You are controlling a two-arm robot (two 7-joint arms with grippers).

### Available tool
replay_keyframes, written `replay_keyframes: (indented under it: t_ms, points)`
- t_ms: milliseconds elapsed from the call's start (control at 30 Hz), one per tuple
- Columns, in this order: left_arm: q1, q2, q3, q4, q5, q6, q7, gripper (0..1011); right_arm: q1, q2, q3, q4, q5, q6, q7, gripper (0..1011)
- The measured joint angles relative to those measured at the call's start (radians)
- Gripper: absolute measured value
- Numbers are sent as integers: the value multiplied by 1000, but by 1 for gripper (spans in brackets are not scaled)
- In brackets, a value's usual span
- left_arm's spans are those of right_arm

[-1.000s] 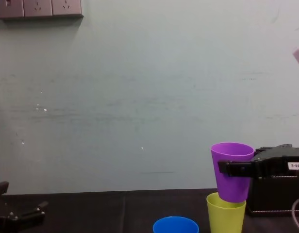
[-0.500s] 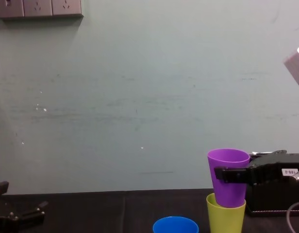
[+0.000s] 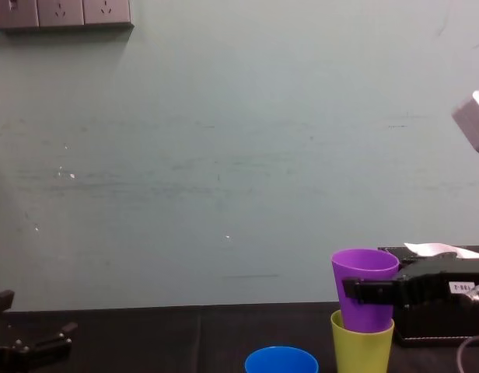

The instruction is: Stack the three plastic cups sequentially using one hand.

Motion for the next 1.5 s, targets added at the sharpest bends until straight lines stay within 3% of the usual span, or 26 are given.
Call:
replay_keyframes:
  t_ms: [833,1200,1500]
  points:
    - [0,0,0,0,0,0,0,1010,-2,-3,0,10,4,-2,9,737]
    - [0,0,0,0,0,0,0,1010,-2,-2,0,9,5,-2,8,995]
    - [0,0,0,0,0,0,0,1010,-2,-2,0,9,4,-2,8,1004]
